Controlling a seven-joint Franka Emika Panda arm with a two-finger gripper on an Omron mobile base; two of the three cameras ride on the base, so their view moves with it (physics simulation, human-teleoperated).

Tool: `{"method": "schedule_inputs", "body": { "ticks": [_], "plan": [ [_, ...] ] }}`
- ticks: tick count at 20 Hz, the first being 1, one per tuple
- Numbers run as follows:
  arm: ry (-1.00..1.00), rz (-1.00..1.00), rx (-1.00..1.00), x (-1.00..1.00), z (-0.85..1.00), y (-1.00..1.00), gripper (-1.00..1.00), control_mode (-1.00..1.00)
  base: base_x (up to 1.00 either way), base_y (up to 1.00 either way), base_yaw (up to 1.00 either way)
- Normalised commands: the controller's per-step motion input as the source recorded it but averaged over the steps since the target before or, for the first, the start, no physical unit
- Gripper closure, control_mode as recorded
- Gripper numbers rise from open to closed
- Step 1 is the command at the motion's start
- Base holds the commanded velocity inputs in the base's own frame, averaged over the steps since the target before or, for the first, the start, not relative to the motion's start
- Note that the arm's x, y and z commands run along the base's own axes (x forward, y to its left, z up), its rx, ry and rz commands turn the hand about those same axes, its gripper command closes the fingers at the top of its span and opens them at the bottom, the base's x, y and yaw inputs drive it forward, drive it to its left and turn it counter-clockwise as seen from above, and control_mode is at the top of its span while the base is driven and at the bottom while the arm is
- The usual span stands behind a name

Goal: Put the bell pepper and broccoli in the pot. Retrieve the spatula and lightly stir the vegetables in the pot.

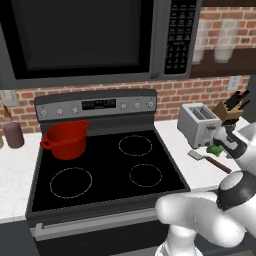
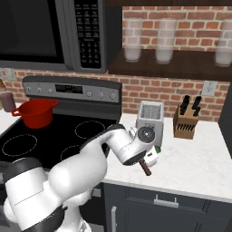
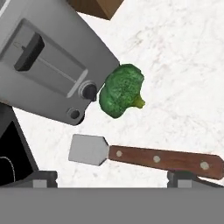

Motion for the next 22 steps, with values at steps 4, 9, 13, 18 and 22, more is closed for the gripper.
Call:
{"method": "schedule_inputs", "body": {
  "ticks": [4,9,13,18,22],
  "plan": [
    [0.00,0.00,0.01,0.29,0.00,-0.51,-1.00,-1.00,0.00,0.00,0.00],
    [0.00,0.00,0.02,0.31,0.00,-0.28,-1.00,-1.00,0.00,0.00,0.00],
    [0.00,0.00,0.02,0.23,-0.13,-0.09,-1.00,-1.00,0.00,0.00,0.00],
    [0.00,0.00,0.00,0.15,-0.34,-0.03,-1.00,-1.00,0.00,0.00,0.00],
    [0.01,0.00,0.00,0.06,-0.35,0.00,-1.00,-1.00,0.00,0.00,0.00]
  ]
}}
